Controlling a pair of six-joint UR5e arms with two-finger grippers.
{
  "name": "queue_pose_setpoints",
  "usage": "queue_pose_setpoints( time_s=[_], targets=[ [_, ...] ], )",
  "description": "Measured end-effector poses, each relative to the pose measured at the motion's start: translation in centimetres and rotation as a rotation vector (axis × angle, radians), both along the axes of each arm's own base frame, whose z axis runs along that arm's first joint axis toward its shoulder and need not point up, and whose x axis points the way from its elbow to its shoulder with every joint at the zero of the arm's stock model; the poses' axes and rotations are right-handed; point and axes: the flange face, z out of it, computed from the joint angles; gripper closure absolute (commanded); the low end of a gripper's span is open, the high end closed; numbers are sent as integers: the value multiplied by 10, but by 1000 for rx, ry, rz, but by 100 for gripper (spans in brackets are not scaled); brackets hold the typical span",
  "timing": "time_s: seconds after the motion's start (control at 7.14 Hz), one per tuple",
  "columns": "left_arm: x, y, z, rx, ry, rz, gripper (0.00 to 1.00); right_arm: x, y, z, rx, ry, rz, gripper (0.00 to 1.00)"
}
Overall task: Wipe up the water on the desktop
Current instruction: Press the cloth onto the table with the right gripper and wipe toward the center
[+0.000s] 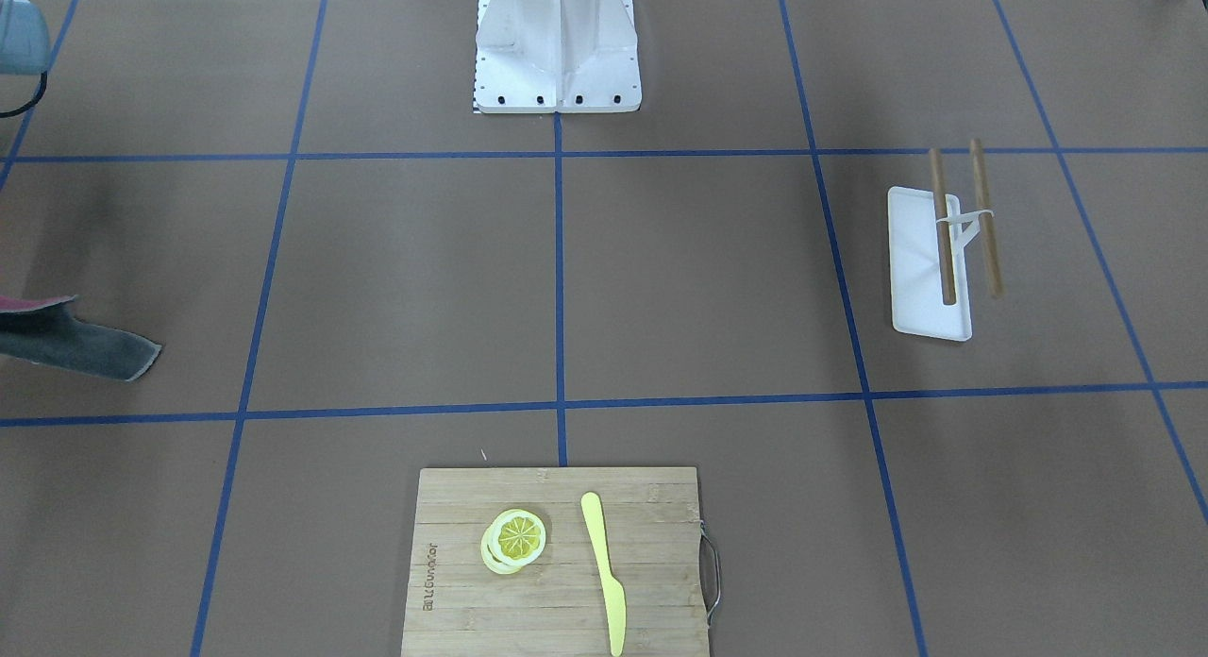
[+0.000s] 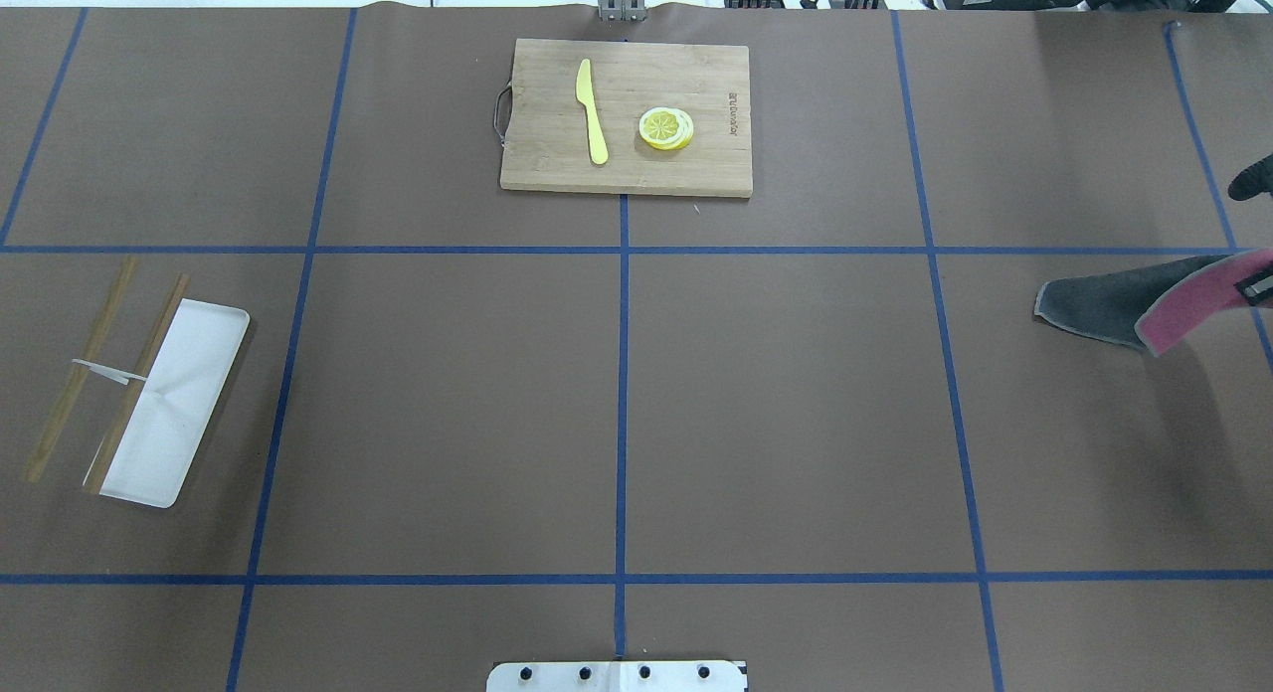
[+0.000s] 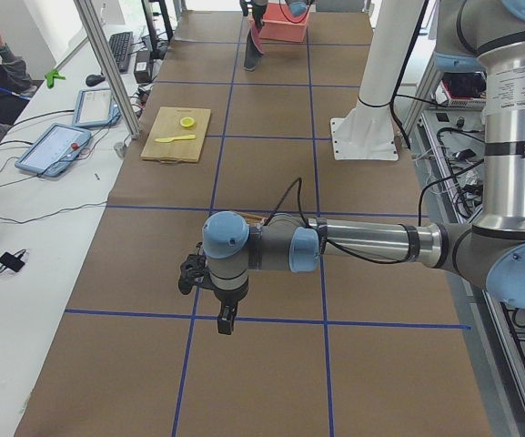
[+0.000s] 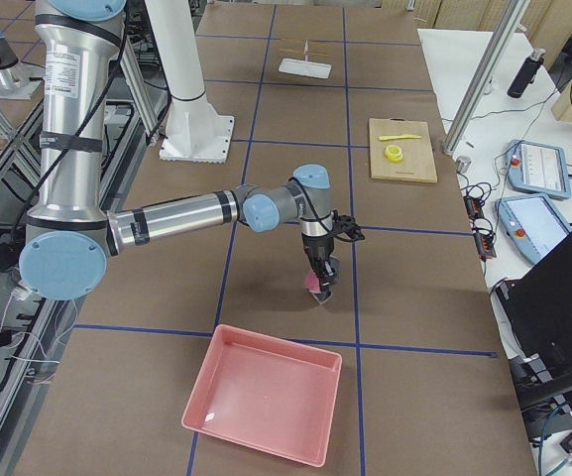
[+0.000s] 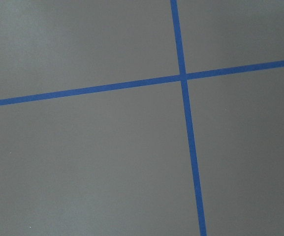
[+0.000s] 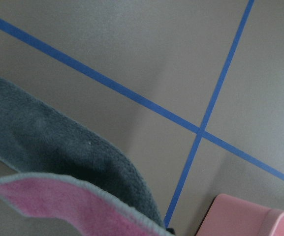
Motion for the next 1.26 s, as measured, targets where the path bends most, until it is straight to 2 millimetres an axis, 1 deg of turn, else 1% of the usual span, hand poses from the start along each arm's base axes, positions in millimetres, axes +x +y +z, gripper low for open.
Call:
queue_pose_setpoints(
  time_s=[0.14,0.28,0.42,0.56,0.7,0.84,0.98,1.12,1.26],
  targets=[
    [0,1,1,3,0,0,1,-37,-15,-15,-3,-29,24,100],
    [0,2,2,2,0,0,1,-87,-20,-45,-17,-99,70,100],
    [0,2,4,0,0,0,1,-150,-14,-89,-44,-195,125,100],
    [0,3,5,-2,0,1,1,-214,1,-143,-79,-299,184,100],
    [1,2,6,-4,0,1,1,-269,23,-198,-119,-401,243,100],
    [1,2,6,-4,0,1,1,-310,50,-247,-150,-487,294,100],
    [1,2,6,-5,0,2,1,-327,74,-270,-167,-527,322,100],
    [1,2,6,-5,0,2,1,-322,90,-261,-175,-518,326,100],
    [1,2,6,-5,0,1,1,-299,103,-231,-166,-472,301,100]
  ],
)
